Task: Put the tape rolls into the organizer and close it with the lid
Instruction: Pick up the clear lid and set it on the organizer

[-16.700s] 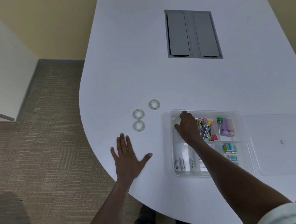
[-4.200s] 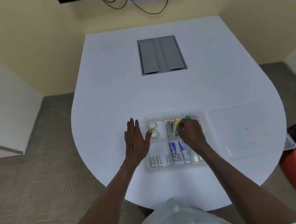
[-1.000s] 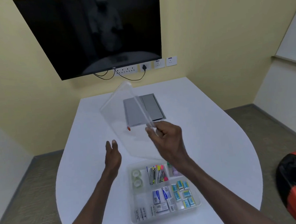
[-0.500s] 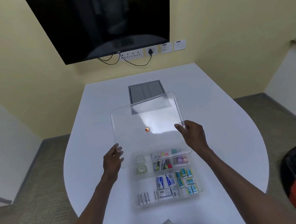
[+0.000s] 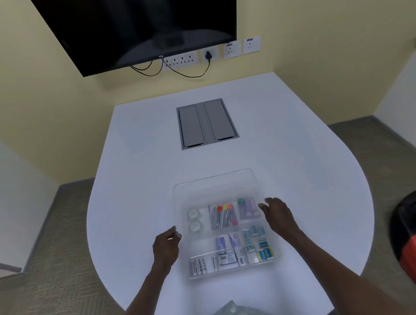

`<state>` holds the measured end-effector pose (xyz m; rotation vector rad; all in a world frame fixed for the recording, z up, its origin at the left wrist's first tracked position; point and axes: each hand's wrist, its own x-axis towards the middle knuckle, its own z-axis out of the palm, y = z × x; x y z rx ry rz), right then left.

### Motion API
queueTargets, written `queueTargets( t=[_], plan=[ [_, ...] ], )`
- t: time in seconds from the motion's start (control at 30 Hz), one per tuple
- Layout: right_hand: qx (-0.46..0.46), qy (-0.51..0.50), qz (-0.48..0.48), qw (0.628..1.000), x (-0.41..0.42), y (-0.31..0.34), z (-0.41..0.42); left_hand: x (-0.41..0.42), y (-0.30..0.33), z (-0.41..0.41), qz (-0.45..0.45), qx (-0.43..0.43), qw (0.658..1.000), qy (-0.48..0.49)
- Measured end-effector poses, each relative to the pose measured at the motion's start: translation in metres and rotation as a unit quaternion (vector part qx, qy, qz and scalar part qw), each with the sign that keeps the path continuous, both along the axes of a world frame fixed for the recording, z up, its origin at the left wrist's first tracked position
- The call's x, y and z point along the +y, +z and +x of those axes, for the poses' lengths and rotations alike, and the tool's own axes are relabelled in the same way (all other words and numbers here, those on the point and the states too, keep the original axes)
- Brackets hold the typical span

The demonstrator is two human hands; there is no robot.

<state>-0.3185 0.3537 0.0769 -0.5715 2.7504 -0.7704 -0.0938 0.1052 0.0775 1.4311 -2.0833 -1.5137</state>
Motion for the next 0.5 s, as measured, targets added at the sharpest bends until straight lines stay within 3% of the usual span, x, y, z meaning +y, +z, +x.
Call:
queueTargets(
  t=[0.5],
  plan=[
    [0.014, 0.027, 0.079, 0.996, 0.016, -0.031, 0.012, 0.023, -0.024, 0.013, -0.022, -0.086, 0.996, -0.021]
  ],
)
